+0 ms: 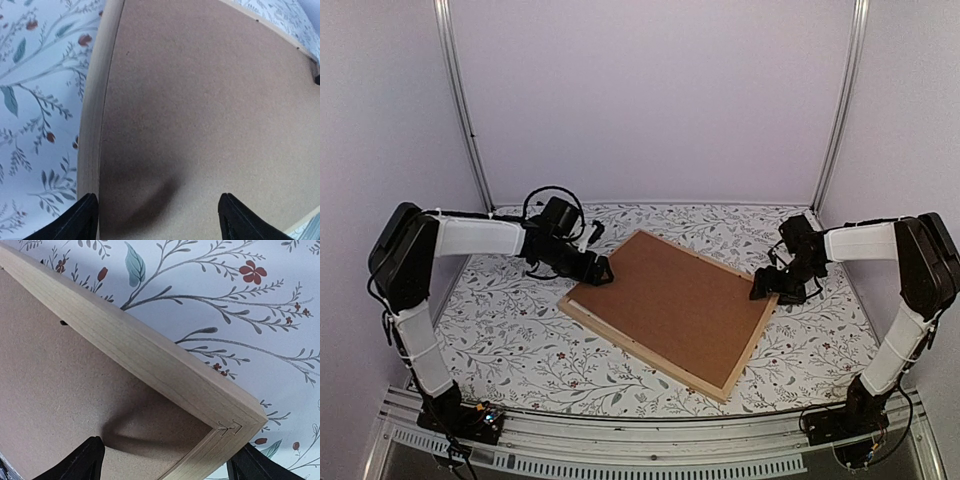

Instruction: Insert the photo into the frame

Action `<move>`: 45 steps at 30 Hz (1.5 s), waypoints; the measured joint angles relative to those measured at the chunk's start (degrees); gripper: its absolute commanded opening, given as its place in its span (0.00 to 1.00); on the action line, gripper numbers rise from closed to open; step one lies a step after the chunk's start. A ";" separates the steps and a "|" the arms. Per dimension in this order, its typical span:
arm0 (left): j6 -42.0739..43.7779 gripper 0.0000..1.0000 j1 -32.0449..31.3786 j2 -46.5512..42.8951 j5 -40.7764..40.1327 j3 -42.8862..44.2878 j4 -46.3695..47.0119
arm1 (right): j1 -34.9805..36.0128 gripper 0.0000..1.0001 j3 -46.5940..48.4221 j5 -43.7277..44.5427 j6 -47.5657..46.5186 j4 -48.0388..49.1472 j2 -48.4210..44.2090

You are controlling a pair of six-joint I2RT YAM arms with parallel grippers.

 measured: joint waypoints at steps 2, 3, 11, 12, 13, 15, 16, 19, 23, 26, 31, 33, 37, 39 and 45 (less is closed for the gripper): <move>0.63 0.85 -0.13 2.19 -2.43 3.74 -0.13 | 0.02 0.87 0.02 -0.17 -0.17 0.02 0.00; 0.96 0.85 -0.13 3.30 -3.34 5.46 -0.04 | 0.02 0.87 0.02 -0.24 -0.22 0.00 -0.02; 3.48 0.85 -2.08 9.60 -2.99 13.81 1.11 | 1.05 0.87 0.46 -3.41 -0.42 1.46 -0.76; 3.63 0.85 -2.08 9.88 -3.02 13.81 1.03 | 1.07 0.87 0.46 -3.48 -0.42 1.53 -0.87; 3.72 0.85 -2.08 10.10 -3.06 13.81 1.05 | 1.09 0.87 0.46 -3.50 -0.42 1.51 -0.92; 3.89 0.86 -2.08 10.49 -3.30 13.81 1.09 | 1.09 0.87 0.46 -3.54 -0.42 1.53 -0.92; 4.00 0.87 -2.08 10.67 -3.43 13.81 1.20 | 1.09 0.87 0.46 -3.63 -0.42 1.53 -0.92; 4.48 0.90 -2.08 11.63 -4.59 14.56 1.29 | 1.09 0.87 0.44 -3.93 -0.42 1.73 -0.92; 5.35 0.92 -2.05 13.49 -6.29 16.61 2.19 | 1.09 0.87 0.28 -4.31 -0.35 2.01 -1.14; 6.12 0.92 -1.99 16.02 -8.02 19.98 2.29 | 1.11 0.87 -0.26 -4.55 -0.31 2.19 -2.21; 7.37 0.92 -1.38 20.48 -10.19 25.03 2.69 | 1.20 0.87 -0.37 -4.83 -0.13 2.47 -3.96; 7.93 0.92 -1.03 22.16 -10.80 26.95 2.75 | 1.27 0.87 -0.37 -5.14 -0.13 2.82 -4.42; 8.92 0.93 -0.17 25.33 -11.65 30.67 2.49 | 1.27 0.87 -0.39 -5.66 -0.13 3.19 -4.74; 9.31 0.92 0.11 26.38 -11.89 31.80 2.34 | 1.27 0.87 -0.57 -5.77 -0.13 3.30 -4.85; 9.88 0.92 0.46 28.26 -11.58 34.18 1.44 | 1.27 0.87 -1.44 -5.88 -0.11 3.23 -6.19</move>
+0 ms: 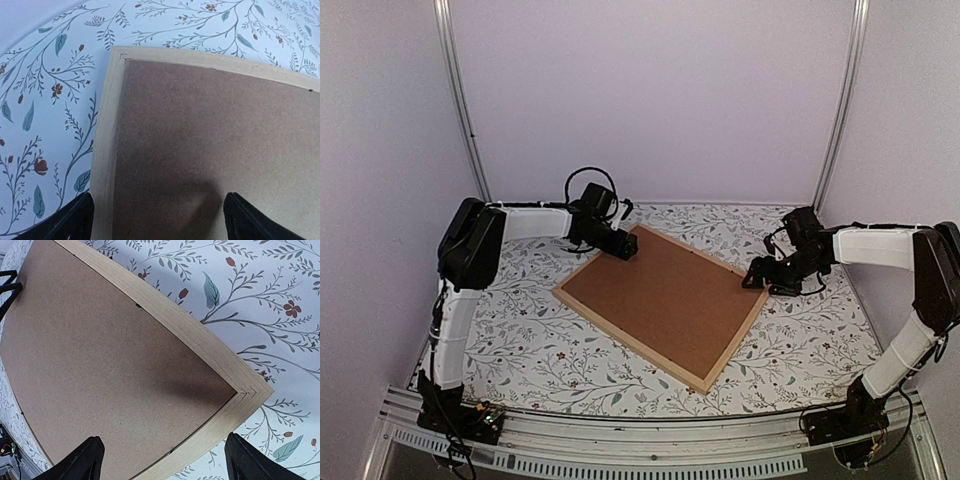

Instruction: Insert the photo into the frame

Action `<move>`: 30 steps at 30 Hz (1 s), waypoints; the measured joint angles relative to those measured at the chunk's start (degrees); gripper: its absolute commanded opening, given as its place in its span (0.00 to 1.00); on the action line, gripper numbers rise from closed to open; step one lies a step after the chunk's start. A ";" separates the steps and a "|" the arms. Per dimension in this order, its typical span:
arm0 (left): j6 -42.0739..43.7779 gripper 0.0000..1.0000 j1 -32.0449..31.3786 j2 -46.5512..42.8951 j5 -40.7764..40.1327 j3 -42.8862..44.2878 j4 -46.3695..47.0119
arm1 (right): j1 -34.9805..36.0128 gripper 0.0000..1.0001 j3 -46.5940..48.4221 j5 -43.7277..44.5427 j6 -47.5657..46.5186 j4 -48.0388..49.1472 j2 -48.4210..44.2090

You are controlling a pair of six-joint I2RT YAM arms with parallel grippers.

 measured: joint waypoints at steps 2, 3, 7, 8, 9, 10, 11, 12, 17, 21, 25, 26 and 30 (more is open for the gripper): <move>-0.02 0.92 0.00 0.28 0.81 0.37 -0.09 | 0.00 0.87 -0.02 -0.02 0.00 0.04 -0.39; -0.04 0.91 0.00 0.37 1.22 0.42 -0.17 | 0.00 0.87 -0.02 -0.04 -0.02 0.04 -0.61; -0.09 0.91 0.00 0.52 2.75 0.70 -0.24 | 0.00 0.87 -0.04 -0.09 0.00 0.04 -0.76; -0.11 0.90 0.00 0.66 3.08 0.92 -0.26 | 0.00 0.87 -0.07 -0.09 0.00 0.04 -0.76; -0.13 0.90 0.00 0.79 3.34 1.09 -0.26 | 0.00 0.87 -0.07 -0.11 -0.02 0.07 -0.76; -0.17 0.89 0.00 0.90 3.63 1.25 -0.28 | 0.00 0.87 -0.07 -0.11 0.00 0.07 -0.76; -0.17 0.89 0.00 1.01 4.02 1.40 -0.26 | 0.00 0.87 -0.07 -0.13 0.00 0.07 -0.76; -0.22 0.88 0.00 1.07 4.35 1.49 -0.24 | 0.00 0.87 -0.07 -0.20 0.00 0.09 -0.76; -0.31 0.85 0.17 0.92 6.16 0.70 0.79 | 0.00 0.87 -0.85 -1.20 0.22 0.92 -0.79; -0.57 0.81 0.63 -0.50 8.50 -2.62 4.00 | 0.00 0.87 -2.36 -3.06 1.01 2.27 -0.79; -1.31 0.78 0.90 -1.68 12.07 -4.92 5.44 | 0.00 0.87 -3.28 -4.79 1.73 3.50 -0.79; -1.44 0.78 0.90 -1.84 12.87 -5.22 5.55 | 0.00 0.87 -3.34 -4.94 1.92 3.78 -0.79; -1.64 0.77 0.76 -2.49 15.91 -6.34 5.79 | 0.00 0.87 -3.39 -5.31 2.23 4.63 -0.72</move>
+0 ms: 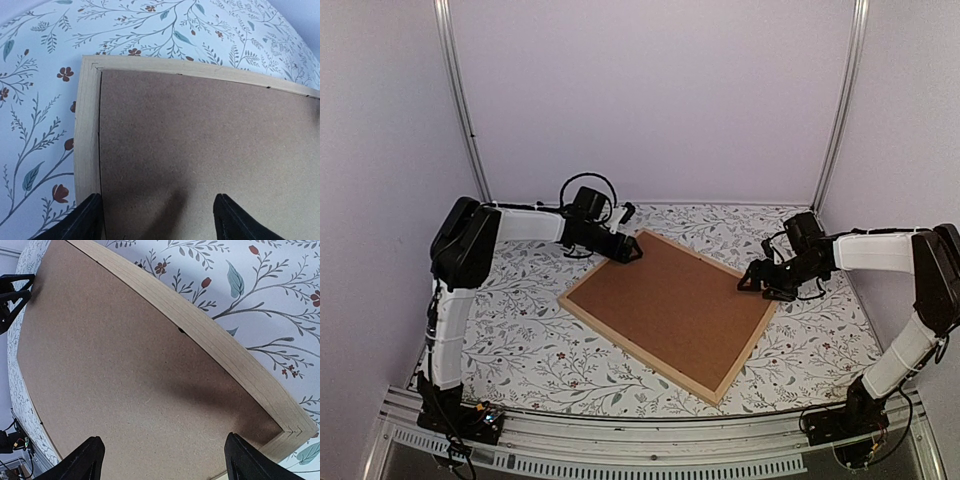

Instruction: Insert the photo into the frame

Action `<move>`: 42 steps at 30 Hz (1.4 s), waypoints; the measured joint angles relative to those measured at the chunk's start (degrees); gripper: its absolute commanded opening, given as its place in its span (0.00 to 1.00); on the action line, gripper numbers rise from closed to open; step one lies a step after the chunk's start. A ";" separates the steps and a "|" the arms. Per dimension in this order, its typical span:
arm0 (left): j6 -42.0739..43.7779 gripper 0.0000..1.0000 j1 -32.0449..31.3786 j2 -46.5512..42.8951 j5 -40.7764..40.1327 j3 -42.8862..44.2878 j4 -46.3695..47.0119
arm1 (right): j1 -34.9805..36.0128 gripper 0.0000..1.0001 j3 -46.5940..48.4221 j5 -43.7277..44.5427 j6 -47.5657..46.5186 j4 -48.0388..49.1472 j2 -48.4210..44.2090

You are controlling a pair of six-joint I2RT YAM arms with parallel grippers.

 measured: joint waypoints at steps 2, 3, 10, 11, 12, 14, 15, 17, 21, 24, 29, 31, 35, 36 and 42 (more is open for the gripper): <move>-0.09 0.77 -0.13 -0.17 0.63 -0.33 -0.04 | 0.00 0.87 0.00 -0.13 0.13 0.35 0.04; -0.11 0.77 -0.24 -0.26 0.70 -0.48 0.02 | 0.00 0.87 0.00 -0.20 0.17 0.48 0.04; -0.90 0.80 -1.42 -1.16 -2.16 -1.75 0.33 | 0.00 0.87 0.07 0.39 0.33 0.15 -0.02; -1.14 0.81 -1.68 -1.25 -2.99 -1.81 0.33 | 0.00 0.87 0.17 1.07 0.33 -0.50 -0.15; -1.27 0.81 -1.92 -1.29 -3.80 -1.88 0.33 | 0.00 0.87 0.46 2.43 0.31 -1.86 -0.55; -1.53 0.82 -2.34 -1.60 -5.14 -2.05 0.07 | 0.00 0.88 0.76 4.90 0.31 -3.98 -1.88; -1.62 0.82 -2.49 -1.84 -5.68 -2.32 -0.13 | 0.00 0.88 0.81 6.12 0.31 -4.94 -2.80; -1.64 0.82 -2.73 -2.19 -6.40 -2.62 -0.57 | 0.00 0.88 0.81 8.46 0.33 -6.64 -4.55; -1.64 0.83 -3.02 -2.23 -7.23 -2.64 -0.70 | 0.00 0.88 0.55 11.80 0.39 -8.83 -6.73; -1.62 0.84 -3.13 -2.23 -7.52 -2.64 -0.70 | 0.00 0.89 -0.55 12.70 0.55 -8.96 -6.82; -1.60 0.85 -3.28 -2.29 -7.78 -2.64 -0.79 | 0.00 0.88 -2.10 12.44 0.92 -8.70 -5.92; -1.57 0.85 -3.37 -2.58 -7.93 -2.93 -1.11 | 0.00 0.88 -2.34 12.02 1.03 -8.00 -5.18; -1.40 0.85 -3.50 -3.04 -8.31 -3.52 -1.31 | 0.00 0.87 -3.30 10.71 1.22 -5.95 -3.98; -1.38 0.85 -3.56 -3.08 -8.44 -3.61 -1.29 | -0.04 0.87 -3.37 10.38 1.33 -5.66 -3.98; -0.96 0.84 -3.76 -3.30 -8.87 -4.09 -1.11 | -0.44 0.87 -3.61 9.44 2.38 -4.61 -3.72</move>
